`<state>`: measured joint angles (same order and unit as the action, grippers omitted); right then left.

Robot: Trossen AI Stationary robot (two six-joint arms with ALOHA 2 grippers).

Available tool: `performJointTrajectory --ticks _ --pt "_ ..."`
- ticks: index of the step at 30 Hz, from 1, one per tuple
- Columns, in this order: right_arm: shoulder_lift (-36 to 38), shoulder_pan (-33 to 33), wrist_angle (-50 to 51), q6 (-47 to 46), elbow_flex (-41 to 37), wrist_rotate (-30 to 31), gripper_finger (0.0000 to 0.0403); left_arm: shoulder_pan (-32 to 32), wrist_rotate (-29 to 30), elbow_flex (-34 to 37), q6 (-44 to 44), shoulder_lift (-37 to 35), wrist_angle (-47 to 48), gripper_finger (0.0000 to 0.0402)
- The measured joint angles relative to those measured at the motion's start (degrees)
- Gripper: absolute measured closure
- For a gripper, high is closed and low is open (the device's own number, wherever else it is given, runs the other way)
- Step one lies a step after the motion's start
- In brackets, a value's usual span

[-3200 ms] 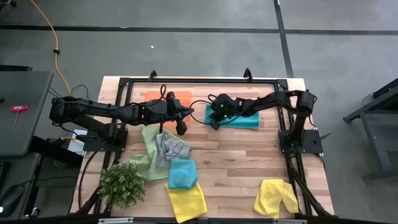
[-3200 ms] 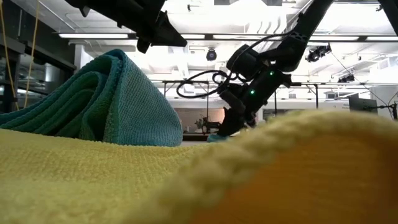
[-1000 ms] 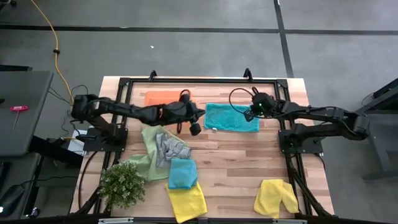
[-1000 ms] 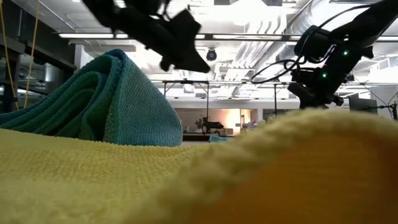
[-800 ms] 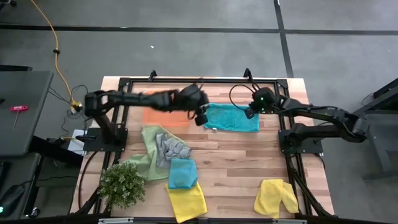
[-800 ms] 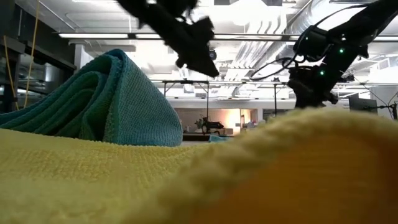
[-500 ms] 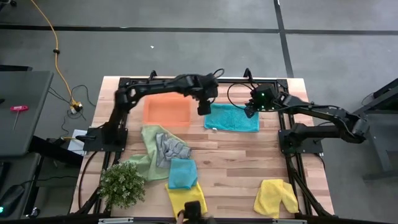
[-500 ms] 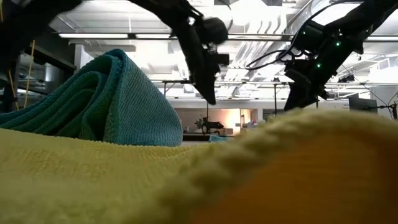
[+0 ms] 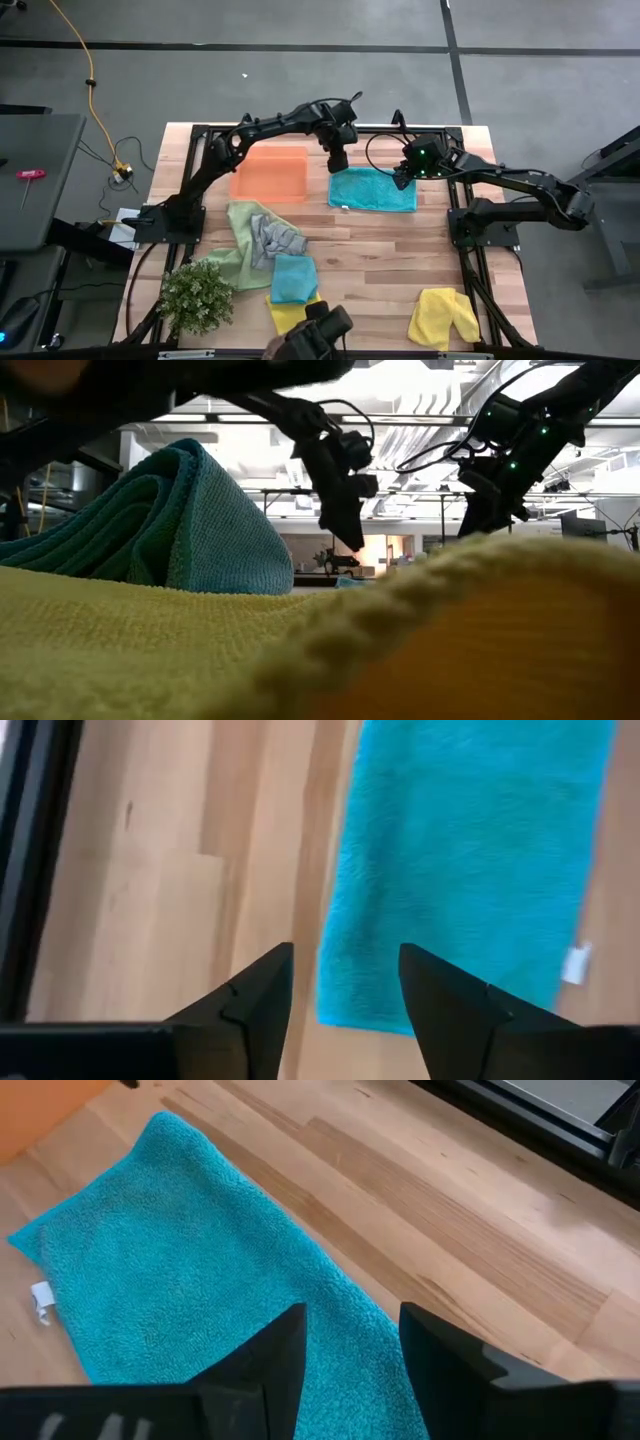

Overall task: Fold microfiber towels
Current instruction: Fold the top blue microfiber cloth

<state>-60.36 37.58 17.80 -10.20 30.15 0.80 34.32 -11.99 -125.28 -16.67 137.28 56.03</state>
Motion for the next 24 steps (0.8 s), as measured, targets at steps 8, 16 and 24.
performJointTrajectory --ticks 8,16,24 --pt "0.0 0.0 -0.3 -0.3 0.0 0.0 0.0249 0.5 1.8 -0.1 -0.7 1.6 3.0 0.0239" --pt "0.0 0.0 -0.5 -0.3 0.0 0.0 0.0249 0.5 3.4 0.0 -1.8 4.0 3.9 0.0239" --pt "0.0 -0.1 -0.7 0.0 0.0 0.0 0.0249 0.4 0.8 0.0 -4.0 4.7 2.7 0.0239"
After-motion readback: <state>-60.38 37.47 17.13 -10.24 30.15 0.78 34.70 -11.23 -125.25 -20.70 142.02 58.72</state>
